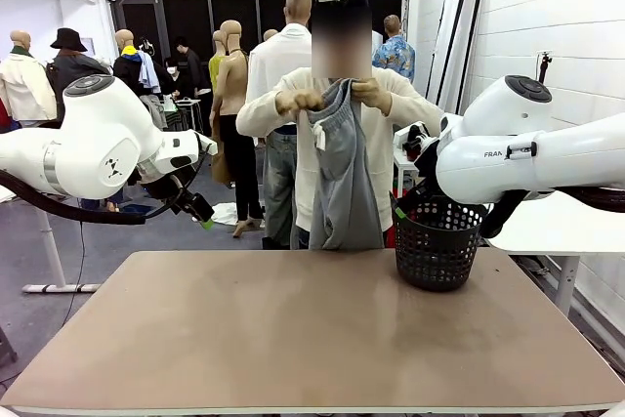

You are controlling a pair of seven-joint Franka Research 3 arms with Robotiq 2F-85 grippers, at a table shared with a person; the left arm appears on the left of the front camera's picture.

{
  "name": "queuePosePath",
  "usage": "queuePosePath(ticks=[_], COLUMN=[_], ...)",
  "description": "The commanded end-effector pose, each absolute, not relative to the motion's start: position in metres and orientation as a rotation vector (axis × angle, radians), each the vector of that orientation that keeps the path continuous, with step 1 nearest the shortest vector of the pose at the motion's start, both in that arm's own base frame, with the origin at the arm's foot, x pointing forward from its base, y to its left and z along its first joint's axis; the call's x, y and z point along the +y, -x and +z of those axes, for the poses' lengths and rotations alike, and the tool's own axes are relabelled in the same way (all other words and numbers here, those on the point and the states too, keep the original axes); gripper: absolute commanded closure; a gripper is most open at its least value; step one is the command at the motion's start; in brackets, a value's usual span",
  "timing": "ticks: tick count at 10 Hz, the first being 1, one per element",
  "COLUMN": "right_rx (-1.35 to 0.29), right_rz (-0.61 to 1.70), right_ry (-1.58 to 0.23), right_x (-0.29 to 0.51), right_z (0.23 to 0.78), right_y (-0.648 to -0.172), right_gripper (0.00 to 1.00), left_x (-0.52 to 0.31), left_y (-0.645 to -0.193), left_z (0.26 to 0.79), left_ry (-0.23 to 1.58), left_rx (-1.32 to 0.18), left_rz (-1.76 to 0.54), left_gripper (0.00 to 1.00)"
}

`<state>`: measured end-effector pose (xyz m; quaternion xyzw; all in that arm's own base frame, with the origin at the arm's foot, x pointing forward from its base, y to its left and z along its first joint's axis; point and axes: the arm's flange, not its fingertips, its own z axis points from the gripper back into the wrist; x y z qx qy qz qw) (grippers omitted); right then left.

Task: Fold the training pants.
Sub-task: Grab both ends of the Training pants handed by a person.

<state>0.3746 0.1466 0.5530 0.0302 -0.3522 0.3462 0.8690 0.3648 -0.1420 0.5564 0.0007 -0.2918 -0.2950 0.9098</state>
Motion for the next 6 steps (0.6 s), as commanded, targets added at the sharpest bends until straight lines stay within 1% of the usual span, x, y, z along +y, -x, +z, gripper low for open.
queuePosePath(ticks=[1, 6], right_rx=[-0.737, -0.737], right_rz=[0.725, 0.725], right_ry=[-0.067, -0.067], right_x=[0.1460, 0.1460], right_z=[0.5529, 0.5529], right_y=[-0.3749, -0.3749], right_gripper=[0.00, 0.00], left_x=[-0.1418, -0.1418], left_y=[-0.3649, -0.3649], left_z=[0.5562, 0.5562], left_ry=[0.000, 0.000], left_rx=[-0.598, -0.598], left_rz=[-0.608, -0.608], left_gripper=[0.00, 0.00])
